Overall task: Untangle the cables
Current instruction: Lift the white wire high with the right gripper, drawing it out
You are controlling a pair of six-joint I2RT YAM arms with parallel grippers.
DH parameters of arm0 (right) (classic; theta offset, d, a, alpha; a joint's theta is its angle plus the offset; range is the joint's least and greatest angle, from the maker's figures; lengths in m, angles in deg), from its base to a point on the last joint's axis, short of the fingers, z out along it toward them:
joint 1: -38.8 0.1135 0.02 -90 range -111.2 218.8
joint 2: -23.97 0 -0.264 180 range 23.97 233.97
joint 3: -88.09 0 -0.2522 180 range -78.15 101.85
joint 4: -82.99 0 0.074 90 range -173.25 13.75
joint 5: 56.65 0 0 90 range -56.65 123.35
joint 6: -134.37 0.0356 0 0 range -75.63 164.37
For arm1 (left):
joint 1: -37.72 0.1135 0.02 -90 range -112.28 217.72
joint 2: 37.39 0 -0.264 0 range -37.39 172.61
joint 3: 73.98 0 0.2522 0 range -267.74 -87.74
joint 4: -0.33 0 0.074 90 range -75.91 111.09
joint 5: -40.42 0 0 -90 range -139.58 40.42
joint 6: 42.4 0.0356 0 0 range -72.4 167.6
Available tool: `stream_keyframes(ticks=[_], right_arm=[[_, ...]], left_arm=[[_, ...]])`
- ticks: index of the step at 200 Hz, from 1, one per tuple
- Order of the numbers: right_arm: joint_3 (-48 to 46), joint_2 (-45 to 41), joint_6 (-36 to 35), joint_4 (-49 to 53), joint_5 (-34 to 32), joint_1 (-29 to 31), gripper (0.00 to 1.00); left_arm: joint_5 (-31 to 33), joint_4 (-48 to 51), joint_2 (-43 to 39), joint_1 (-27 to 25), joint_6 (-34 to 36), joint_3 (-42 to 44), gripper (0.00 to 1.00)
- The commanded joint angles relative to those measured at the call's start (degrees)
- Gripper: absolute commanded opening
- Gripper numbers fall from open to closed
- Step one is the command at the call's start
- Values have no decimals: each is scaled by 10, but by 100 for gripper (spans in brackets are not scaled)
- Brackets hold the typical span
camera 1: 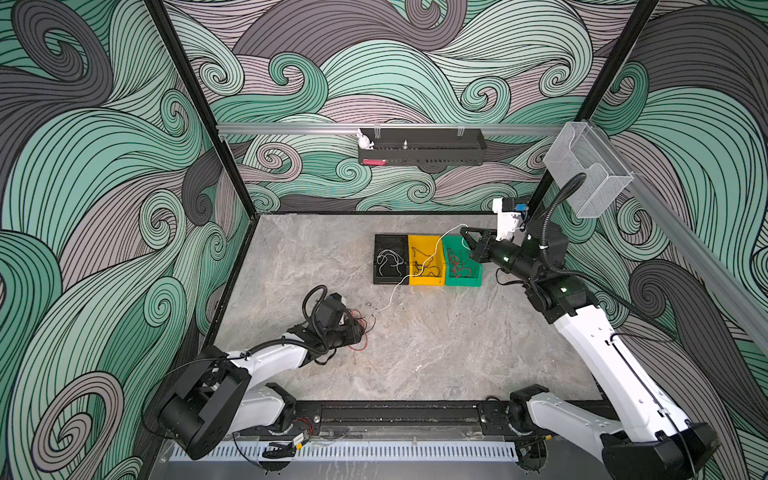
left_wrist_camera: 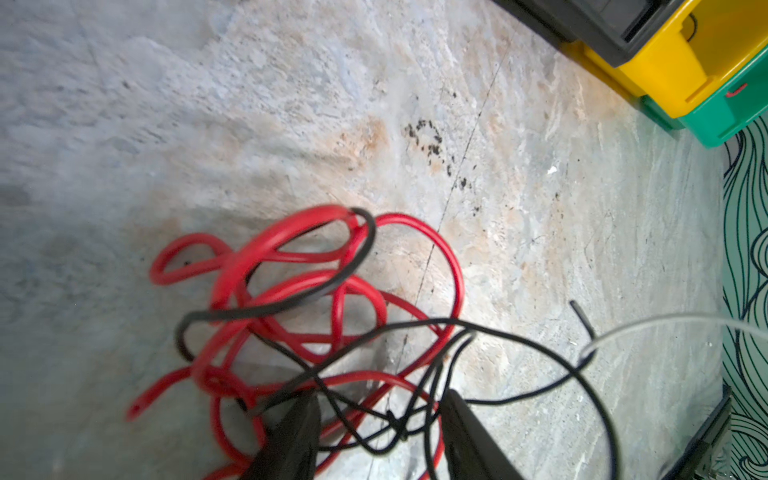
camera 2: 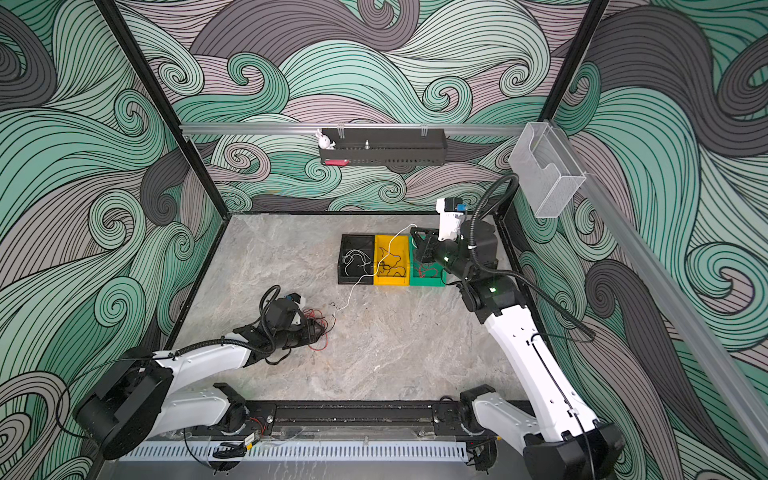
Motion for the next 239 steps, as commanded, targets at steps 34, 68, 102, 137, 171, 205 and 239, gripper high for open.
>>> stream_keyframes(ticks=[34, 68, 102, 137, 171, 205, 239], right_arm=[[23, -21, -20, 31, -3, -64, 0], [11, -40, -8, 36, 11, -122, 0], [-7, -43, 12, 19, 45, -145, 0], [-14, -29, 28, 2, 92, -145, 0], [-9, -24, 36, -4, 116, -135, 0], [4, -13, 37, -9, 113, -97, 0], [23, 21, 31, -18, 90, -41, 0]], left_arm=[[23, 90, 23, -1, 8, 10, 51], [27, 89, 25, -1, 7, 9, 51], [23, 87, 31, -1, 6, 3, 51], [19, 88, 16, -1, 5, 1, 51], [17, 89, -6, -1, 4, 2, 51], [14, 87, -15, -1, 3, 1, 51], [6, 82, -20, -1, -1, 3, 51]])
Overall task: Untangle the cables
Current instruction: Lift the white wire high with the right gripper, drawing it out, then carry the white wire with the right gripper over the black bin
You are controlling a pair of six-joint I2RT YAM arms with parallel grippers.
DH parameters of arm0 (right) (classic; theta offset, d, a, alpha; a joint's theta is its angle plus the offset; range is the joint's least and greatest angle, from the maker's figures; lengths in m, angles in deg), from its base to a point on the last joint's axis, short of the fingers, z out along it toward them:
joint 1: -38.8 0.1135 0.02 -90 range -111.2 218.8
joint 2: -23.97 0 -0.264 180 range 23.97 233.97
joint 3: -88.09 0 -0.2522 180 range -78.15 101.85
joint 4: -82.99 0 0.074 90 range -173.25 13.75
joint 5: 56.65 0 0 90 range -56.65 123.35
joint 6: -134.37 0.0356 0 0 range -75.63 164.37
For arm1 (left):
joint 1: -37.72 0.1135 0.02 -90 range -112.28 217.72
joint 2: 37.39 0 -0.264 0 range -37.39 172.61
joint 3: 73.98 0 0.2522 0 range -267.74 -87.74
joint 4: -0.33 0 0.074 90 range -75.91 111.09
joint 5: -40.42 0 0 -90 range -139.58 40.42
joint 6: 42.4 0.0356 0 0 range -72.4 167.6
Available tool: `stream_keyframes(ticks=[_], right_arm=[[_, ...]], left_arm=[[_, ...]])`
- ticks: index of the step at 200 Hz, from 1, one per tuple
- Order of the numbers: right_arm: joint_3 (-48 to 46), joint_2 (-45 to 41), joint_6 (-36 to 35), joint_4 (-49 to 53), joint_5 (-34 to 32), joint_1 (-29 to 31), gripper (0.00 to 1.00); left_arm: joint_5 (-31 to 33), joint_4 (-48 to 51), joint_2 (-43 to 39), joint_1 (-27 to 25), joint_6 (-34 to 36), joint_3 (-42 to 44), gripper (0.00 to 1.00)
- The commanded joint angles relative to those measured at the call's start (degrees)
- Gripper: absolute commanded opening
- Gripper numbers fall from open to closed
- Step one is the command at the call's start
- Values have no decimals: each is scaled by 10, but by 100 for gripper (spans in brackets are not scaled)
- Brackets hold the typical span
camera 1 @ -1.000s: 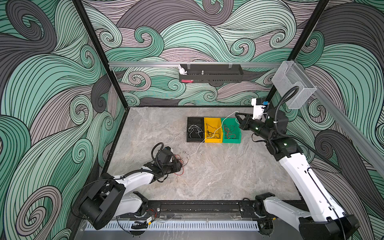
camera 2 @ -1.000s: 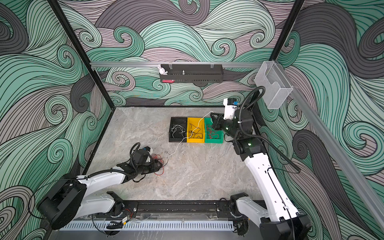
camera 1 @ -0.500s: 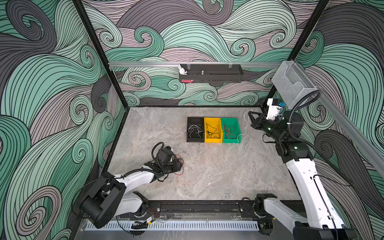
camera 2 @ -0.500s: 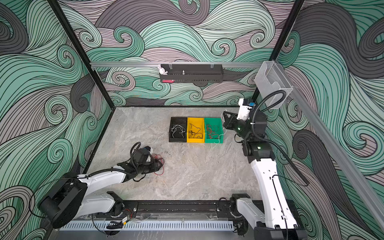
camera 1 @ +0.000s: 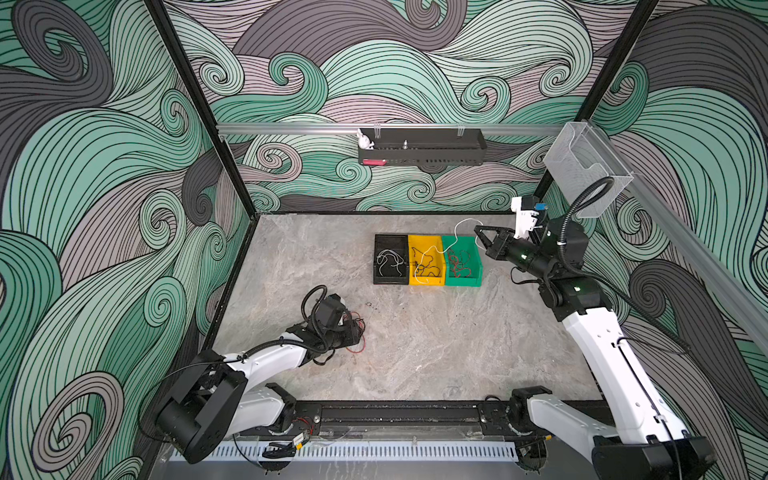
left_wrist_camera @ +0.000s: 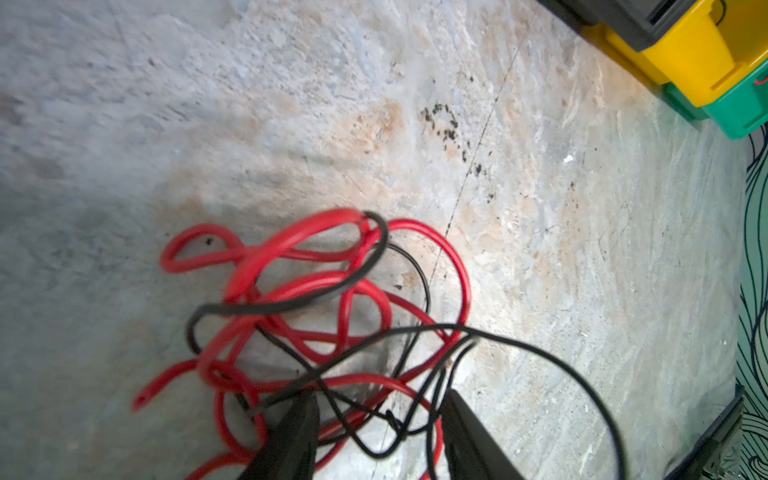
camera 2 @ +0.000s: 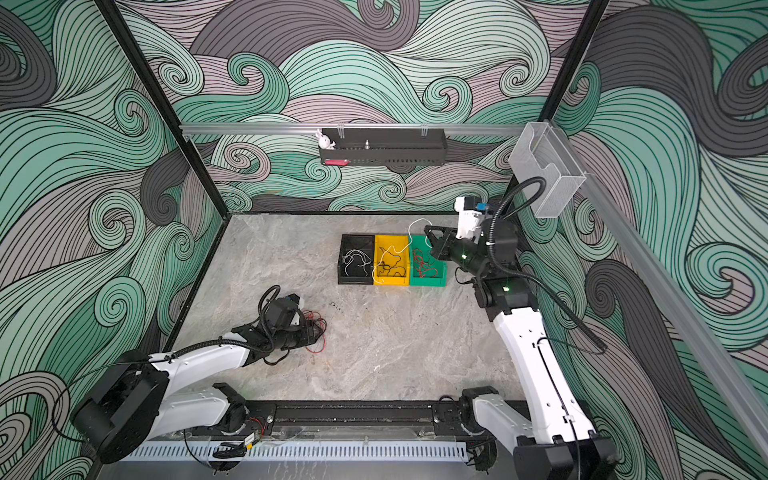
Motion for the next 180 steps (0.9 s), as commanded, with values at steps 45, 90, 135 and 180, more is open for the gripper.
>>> stream_keyframes(ticks=[45, 90, 135, 180], right_arm=[[55, 90, -27, -31, -45, 90, 0], [104, 177, -36, -41, -57, 125, 0], [161, 254, -43, -43, -68, 142, 0], [213, 325, -78, -32, -110, 143, 0]], left_arm=[[-5, 38, -32, -1, -10, 21, 51], [-11, 38, -46, -1, -11, 24, 52], [-21, 25, -30, -1, -13, 22, 52], [-25, 14, -9, -1, -10, 19, 52]])
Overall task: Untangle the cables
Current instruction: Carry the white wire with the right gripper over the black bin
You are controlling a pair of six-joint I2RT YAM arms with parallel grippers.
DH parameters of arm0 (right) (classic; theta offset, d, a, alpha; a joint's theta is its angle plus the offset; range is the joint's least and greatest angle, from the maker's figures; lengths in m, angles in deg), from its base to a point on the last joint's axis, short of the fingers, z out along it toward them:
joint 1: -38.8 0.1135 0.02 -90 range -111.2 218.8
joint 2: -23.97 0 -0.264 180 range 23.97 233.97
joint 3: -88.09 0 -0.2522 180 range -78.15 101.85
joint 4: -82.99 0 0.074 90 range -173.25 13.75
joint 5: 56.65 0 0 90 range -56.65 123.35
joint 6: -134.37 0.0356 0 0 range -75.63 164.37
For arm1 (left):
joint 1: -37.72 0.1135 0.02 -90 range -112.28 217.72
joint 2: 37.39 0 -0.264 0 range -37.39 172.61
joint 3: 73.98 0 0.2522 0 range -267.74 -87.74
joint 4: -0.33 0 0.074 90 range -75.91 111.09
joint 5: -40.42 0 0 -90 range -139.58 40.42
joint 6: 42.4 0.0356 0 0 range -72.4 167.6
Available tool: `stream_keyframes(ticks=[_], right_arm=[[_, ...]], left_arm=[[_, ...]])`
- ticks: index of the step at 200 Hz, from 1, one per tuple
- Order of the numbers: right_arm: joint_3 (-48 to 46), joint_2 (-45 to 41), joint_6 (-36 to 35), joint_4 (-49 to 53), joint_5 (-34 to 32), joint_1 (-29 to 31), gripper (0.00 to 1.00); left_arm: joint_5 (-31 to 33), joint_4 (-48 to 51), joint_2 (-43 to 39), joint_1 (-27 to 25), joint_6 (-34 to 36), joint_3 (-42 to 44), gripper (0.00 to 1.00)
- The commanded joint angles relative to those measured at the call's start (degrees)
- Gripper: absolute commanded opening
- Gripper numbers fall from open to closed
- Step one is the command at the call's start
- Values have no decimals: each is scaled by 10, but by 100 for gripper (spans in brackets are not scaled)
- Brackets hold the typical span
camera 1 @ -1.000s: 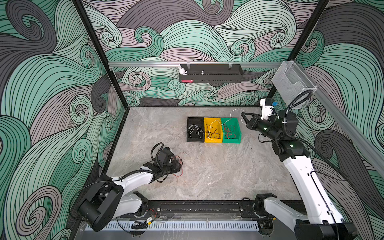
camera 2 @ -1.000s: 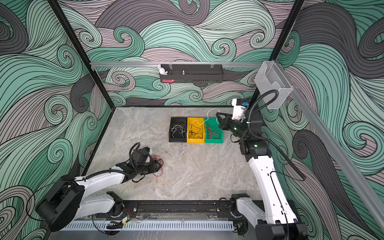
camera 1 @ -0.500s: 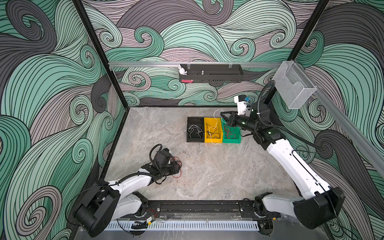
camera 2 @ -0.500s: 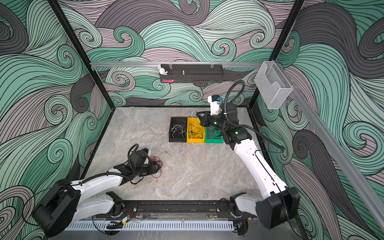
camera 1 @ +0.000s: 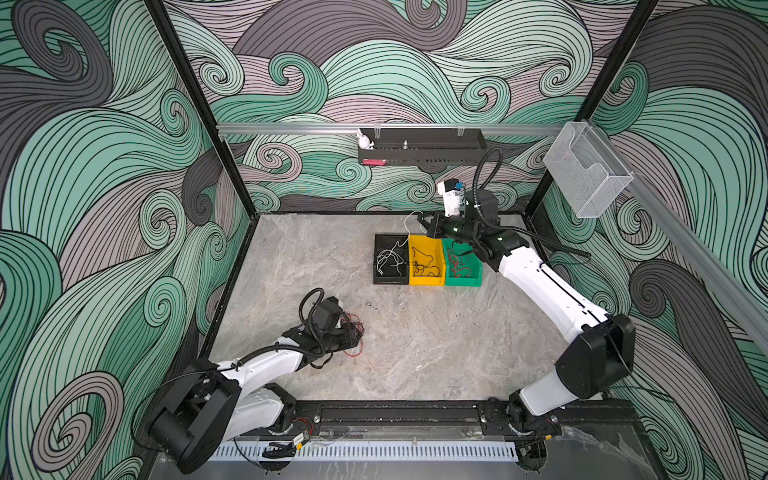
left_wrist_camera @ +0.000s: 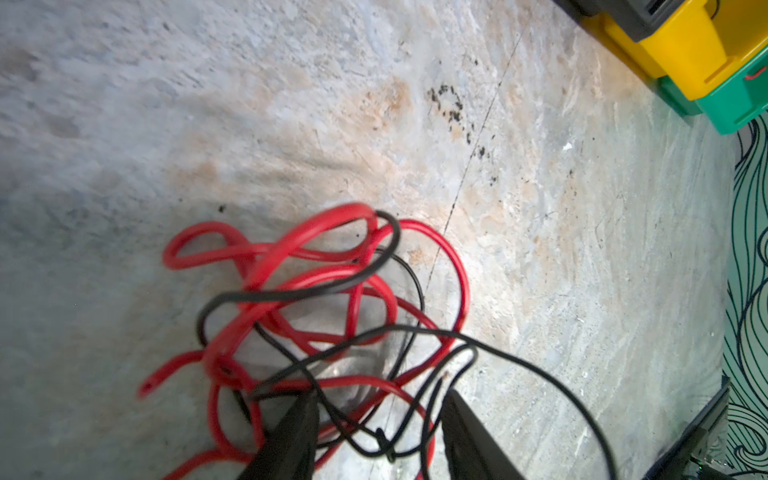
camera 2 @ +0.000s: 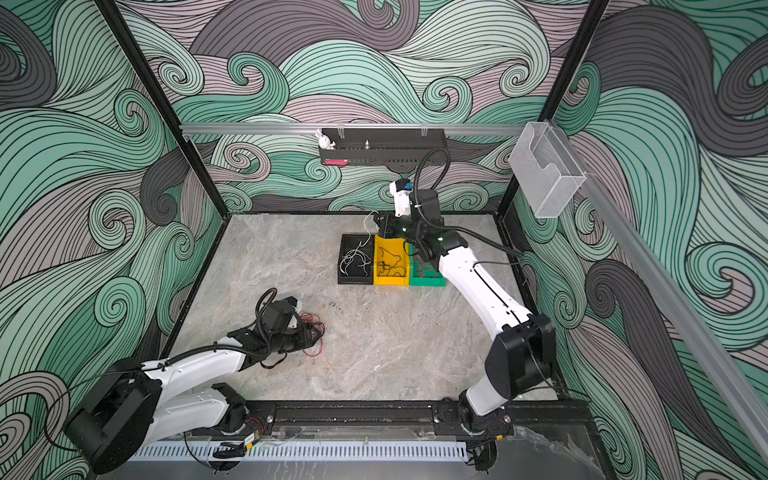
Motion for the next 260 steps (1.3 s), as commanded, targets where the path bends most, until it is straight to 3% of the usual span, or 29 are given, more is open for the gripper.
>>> stream_keyframes(ticks=[1, 87, 180, 260], right_arm=[[33, 30, -29, -2, -32, 1, 0], [108, 145, -49, -5, -19, 18, 0], [32, 190, 5, -35, 50, 36, 0], [93, 289, 11, 24, 13, 49, 1]], left_arm=[[-8, 11, 18, -1, -3, -1, 52], [-12, 4, 43, -1, -1, -11, 52], [-16, -11, 58, -1, -2, -5, 52], [-17, -18, 60, -1, -4, 0, 52]])
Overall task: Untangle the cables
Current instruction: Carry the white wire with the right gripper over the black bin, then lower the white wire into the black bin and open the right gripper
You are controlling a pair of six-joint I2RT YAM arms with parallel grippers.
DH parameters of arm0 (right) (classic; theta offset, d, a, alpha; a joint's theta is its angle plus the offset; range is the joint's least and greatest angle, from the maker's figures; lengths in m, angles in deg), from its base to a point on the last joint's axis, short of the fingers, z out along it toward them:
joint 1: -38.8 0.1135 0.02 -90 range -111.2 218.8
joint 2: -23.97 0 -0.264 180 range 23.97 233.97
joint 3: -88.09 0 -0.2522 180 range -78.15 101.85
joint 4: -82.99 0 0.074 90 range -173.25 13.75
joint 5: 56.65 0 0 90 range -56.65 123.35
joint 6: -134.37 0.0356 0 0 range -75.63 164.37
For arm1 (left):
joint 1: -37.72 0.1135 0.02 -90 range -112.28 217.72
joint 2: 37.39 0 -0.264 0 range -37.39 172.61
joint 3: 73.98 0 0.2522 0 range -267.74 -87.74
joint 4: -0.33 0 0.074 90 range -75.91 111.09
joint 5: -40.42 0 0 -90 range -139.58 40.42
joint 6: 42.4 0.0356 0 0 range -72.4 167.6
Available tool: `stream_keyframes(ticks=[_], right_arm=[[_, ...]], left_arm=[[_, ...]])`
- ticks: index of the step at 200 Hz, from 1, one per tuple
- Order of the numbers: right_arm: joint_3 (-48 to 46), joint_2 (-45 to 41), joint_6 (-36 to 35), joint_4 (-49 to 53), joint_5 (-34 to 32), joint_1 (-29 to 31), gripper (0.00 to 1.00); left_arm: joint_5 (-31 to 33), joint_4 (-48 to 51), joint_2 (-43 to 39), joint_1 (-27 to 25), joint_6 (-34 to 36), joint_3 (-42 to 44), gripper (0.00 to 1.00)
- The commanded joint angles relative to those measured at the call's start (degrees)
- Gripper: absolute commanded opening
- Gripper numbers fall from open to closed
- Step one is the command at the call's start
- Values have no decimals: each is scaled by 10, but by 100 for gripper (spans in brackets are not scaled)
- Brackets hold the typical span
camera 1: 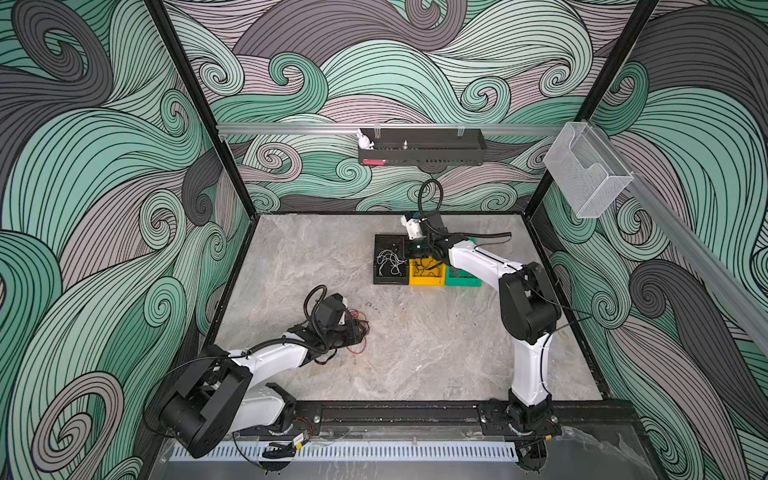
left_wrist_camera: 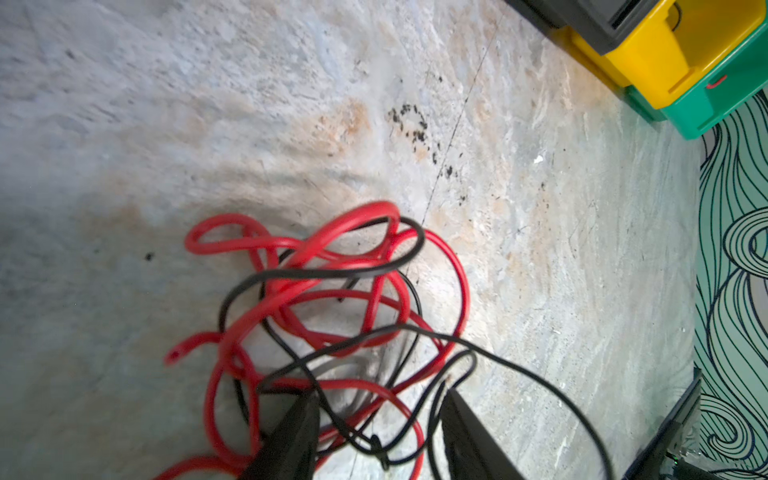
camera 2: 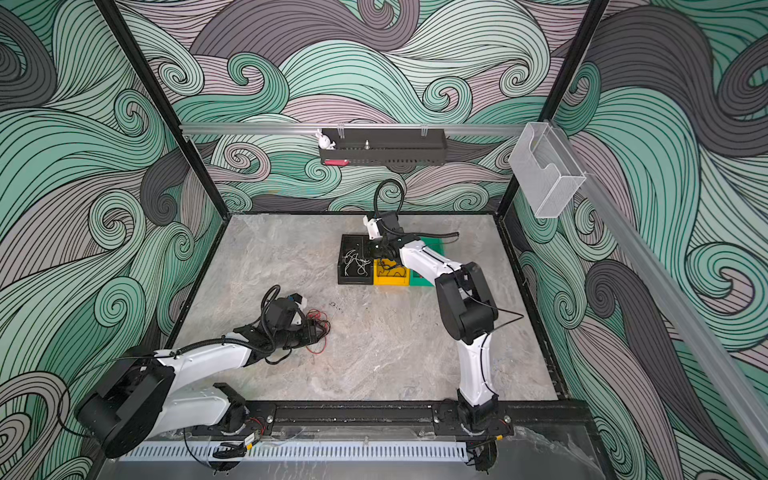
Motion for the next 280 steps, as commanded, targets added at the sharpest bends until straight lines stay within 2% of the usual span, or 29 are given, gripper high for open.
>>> stream_keyframes(ticks=[1, 42, 72, 94, 145, 193, 280], right_arm=[[36, 20, 4, 25, -16, 8, 1], [77, 59, -7, 57, -56, 22, 7], [90, 65, -8, 56, -57, 22, 22], [108, 67, -17, 72, -64, 22, 27], [91, 28, -30, 77, -82, 23, 29], [56, -11, -29, 66, -66, 33, 31], [-138, -129, -11, 7, -83, 98, 33]], left_arm=[[-1, 36, 15, -1, -4, 11, 52], [-1, 39, 14, -1, -2, 10, 52], [0, 41, 10, -1, -1, 10, 52], [-2, 42, 8, -1, -1, 8, 52], [-1, 57, -11, 0, 1, 5, 52], [1, 64, -21, 0, 0, 5, 52], [7, 71, -37, -1, -1, 11, 52]])
